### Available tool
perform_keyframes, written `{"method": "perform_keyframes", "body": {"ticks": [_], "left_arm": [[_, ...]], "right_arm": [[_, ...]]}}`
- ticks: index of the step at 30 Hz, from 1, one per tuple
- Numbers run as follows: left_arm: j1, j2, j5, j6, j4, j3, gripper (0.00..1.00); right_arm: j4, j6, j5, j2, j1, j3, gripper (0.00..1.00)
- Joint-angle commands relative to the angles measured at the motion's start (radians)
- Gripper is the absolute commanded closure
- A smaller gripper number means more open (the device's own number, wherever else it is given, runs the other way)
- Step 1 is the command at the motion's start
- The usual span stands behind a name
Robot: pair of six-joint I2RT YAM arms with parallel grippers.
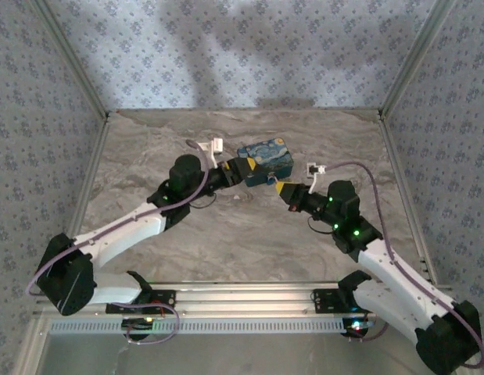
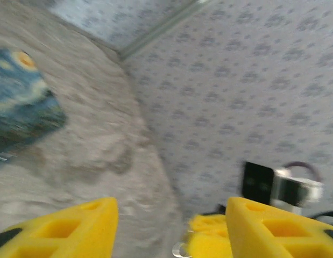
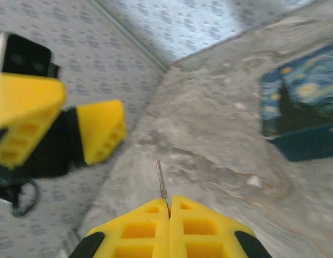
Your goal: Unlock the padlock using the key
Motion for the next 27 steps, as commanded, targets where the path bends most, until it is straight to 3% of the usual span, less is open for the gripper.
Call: {"method": "perform_keyframes", "body": {"ticks": [1, 13, 27], "left_arm": [[0.005, 0.017, -0.059, 0.239, -0.350, 0.128, 0.40], [-0.013, 0.430, -0.186, 0.559, -0.730, 0.588, 0.34], [-0.103, 0.911, -0.207, 0.697, -0.943, 1.154, 0.33]], "right_arm": [[-0.336, -0.149, 0.180, -0.063, -0.006, 0.072, 1.00], [-0.776, -0.143, 0.464, -0.140, -0.008, 0.160, 1.00], [-0.891, -0.154, 0.563, -0.141, -0.014, 0.169, 1.00]]}}
